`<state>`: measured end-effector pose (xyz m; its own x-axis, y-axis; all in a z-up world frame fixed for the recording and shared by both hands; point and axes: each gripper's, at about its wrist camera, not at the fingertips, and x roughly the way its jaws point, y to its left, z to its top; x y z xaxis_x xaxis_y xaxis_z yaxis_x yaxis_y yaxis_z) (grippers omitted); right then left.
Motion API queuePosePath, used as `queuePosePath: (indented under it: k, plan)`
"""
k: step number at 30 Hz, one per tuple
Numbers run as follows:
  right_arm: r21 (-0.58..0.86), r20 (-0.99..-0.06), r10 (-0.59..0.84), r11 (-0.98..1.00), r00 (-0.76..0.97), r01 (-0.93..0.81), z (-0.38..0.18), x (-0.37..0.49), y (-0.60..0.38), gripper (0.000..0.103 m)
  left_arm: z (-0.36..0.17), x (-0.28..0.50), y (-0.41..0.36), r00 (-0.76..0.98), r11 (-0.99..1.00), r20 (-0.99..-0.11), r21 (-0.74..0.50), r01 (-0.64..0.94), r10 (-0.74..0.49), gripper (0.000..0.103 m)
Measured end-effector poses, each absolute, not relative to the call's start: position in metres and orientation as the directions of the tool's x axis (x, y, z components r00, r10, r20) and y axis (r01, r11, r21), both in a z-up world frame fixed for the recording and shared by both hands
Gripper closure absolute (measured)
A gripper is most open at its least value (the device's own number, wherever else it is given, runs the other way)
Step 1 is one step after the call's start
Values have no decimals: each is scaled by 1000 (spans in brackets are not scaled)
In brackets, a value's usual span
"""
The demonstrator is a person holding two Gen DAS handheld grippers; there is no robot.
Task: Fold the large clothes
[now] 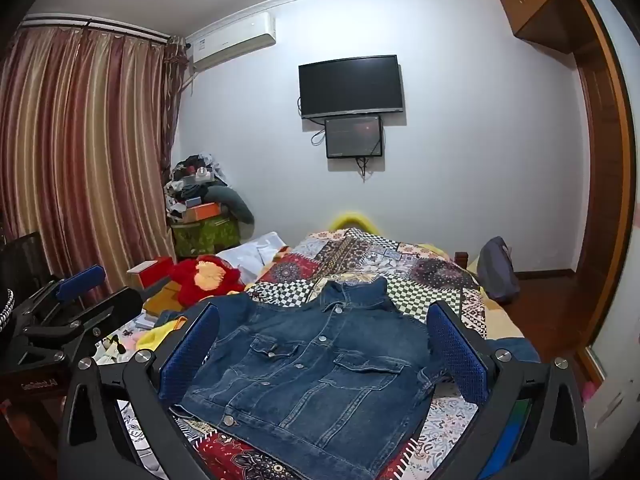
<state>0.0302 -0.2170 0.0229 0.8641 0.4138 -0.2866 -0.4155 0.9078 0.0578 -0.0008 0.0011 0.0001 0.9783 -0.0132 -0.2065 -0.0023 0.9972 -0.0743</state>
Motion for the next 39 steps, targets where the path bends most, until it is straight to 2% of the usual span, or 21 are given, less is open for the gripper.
queuePosePath:
  k: [10, 12, 39]
  plan:
    - [66, -281, 416, 907, 865, -415, 23, 30, -217, 0, -1, 0, 22, 975, 994, -219, -110, 0, -24, 0]
    - [68, -281, 416, 907, 865, -415, 22, 30, -216, 0, -2, 1, 5, 977, 997, -214, -77, -23, 6, 0]
    - [79, -284, 419, 907, 862, -415, 21, 31, -215, 0, -4, 1, 5, 977, 997, -215, -77, -22, 4, 0]
